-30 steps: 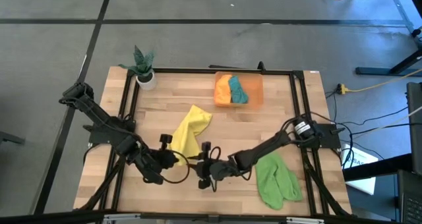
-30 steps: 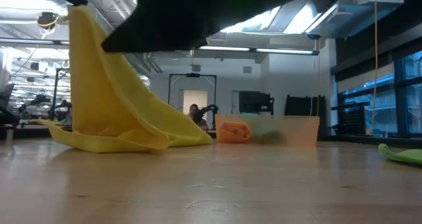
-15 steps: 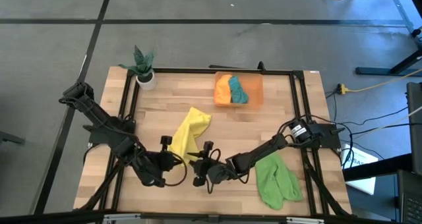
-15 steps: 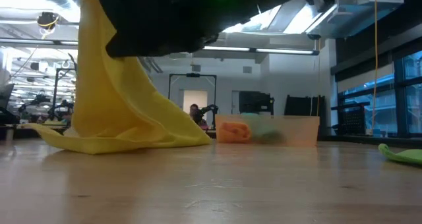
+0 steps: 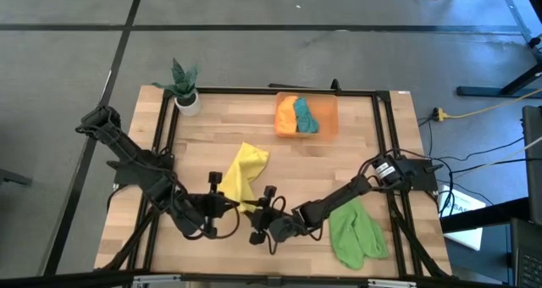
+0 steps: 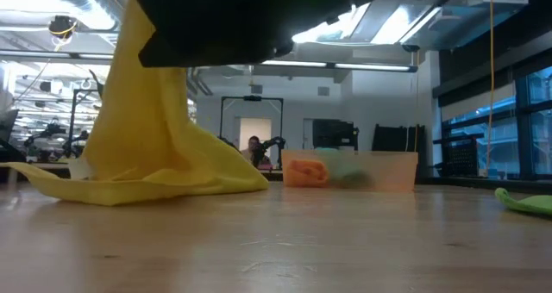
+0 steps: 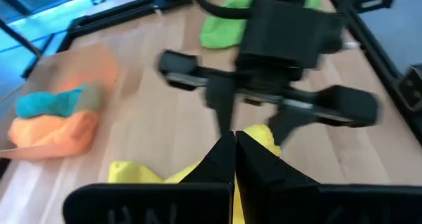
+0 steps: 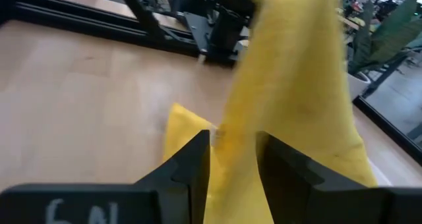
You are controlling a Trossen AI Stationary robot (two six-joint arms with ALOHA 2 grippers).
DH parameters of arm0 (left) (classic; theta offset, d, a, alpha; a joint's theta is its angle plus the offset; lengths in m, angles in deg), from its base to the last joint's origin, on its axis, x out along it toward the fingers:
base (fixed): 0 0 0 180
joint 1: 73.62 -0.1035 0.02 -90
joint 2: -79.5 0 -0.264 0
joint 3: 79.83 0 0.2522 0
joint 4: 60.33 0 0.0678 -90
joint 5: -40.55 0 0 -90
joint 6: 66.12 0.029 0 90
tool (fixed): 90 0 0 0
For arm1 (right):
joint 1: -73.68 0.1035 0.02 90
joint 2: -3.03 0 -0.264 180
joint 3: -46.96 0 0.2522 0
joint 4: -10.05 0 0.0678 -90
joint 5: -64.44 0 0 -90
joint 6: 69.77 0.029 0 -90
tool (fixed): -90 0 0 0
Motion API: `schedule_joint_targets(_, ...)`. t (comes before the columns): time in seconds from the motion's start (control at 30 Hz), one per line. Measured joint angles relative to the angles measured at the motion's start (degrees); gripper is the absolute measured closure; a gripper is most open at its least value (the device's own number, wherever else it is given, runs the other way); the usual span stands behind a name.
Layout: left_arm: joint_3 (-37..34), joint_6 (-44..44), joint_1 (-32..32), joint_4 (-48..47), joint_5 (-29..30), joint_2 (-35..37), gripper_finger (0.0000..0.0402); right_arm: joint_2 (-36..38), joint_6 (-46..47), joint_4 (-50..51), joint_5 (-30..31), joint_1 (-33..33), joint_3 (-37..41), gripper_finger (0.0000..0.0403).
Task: Roll microfiber towels into tight, uniform cylinder then place into a basket
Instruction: Roll the yellow microfiber towel
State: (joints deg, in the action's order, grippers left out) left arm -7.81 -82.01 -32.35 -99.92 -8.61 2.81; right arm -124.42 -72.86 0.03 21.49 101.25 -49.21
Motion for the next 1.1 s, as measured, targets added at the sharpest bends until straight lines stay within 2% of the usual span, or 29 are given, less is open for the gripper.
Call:
schedule_joint_targets(0.1,0.0,0.0,-0.8,0.2,0.6,0.0,0.0401,0.0,0.3,-0.5,0.3,0.9,0.0,0.0279)
schedule_joint_targets(0.27,0.0,1.5,-1.3,2.5,0.6,0.0,0.0401,0.0,4.4,-0.5,5.7,1.8,0.0,0.0279)
schedule_joint_targets(0.47,0.0,9.3,-1.0,11.7,0.6,1.4,0.0401,0.0,7.0,0.5,5.8,1.8,0.0,0.0279)
schedule_joint_targets(0.6,0.0,14.9,-1.0,14.1,0.2,4.5,0.0402,0.0,11.8,3.8,5.8,1.8,0.0,0.0279)
schedule_joint_targets(0.7,0.0,15.7,-1.0,15.0,0.4,7.1,0.0402,0.0,15.1,6.0,6.0,1.7,0.0,0.0279)
schedule_joint_targets(0.93,0.1,16.7,-1.1,14.1,0.2,10.6,0.0402,0.0,16.2,6.6,7.4,1.6,0.0,0.0279)
schedule_joint_targets(1.1,0.1,14.0,-0.4,7.7,0.0,10.4,0.0402,0.0,14.9,6.6,7.4,1.6,0.0,0.0294)
